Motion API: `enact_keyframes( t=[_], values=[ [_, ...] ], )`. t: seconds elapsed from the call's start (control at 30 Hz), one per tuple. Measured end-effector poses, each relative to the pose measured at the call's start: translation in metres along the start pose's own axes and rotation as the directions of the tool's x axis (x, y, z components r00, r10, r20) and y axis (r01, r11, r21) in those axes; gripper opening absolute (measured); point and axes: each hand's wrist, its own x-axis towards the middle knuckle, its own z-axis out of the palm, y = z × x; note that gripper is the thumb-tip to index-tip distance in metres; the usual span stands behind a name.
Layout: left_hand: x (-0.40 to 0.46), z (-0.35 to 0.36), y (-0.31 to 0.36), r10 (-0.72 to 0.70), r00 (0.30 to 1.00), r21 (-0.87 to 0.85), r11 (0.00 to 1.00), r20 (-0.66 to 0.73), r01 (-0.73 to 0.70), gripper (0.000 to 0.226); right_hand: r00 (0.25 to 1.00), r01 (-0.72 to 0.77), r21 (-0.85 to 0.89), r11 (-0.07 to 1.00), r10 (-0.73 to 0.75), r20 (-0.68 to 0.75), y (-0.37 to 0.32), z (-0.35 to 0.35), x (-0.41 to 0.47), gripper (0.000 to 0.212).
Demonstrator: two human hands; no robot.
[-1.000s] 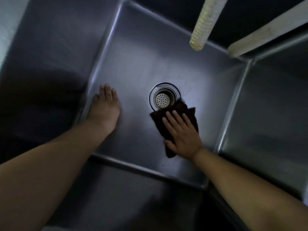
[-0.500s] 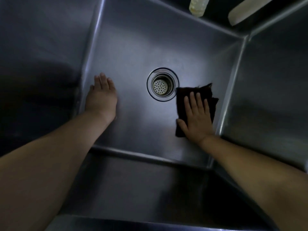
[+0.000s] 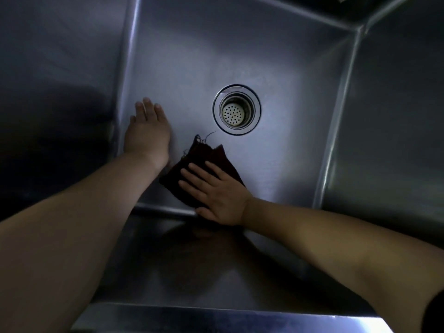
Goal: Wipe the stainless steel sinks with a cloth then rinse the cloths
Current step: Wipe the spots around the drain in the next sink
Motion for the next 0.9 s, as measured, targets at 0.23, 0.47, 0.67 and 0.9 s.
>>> enact_keyframes(
  t=[0.23,0.47,0.67,0.9],
  values=[
    [-0.005,-0.008,0.003,0.02,1.0,-0.042,0.999,0.012,-0.019,0.125,0.995,0.042,-0.028,0.999,-0.039,0.093,0.053,0.005,-0.111,0.064],
    [-0.006,-0.013,0.005,0.006,1.0,-0.055,0.998,-0.012,-0.006,0.121,0.882,-0.434,-0.178,0.883,0.457,0.115,0.082,-0.012,-0.118,0.087],
    [-0.005,-0.011,0.002,0.0,1.0,-0.002,1.0,0.002,0.0,0.121,0.629,-0.777,0.032,0.629,0.777,-0.002,0.112,-0.03,-0.052,0.077],
    [-0.002,-0.009,0.004,0.005,1.0,0.058,0.998,0.004,-0.005,0.111,0.781,-0.612,0.061,0.789,0.615,-0.108,0.102,-0.036,0.02,0.062]
  ],
)
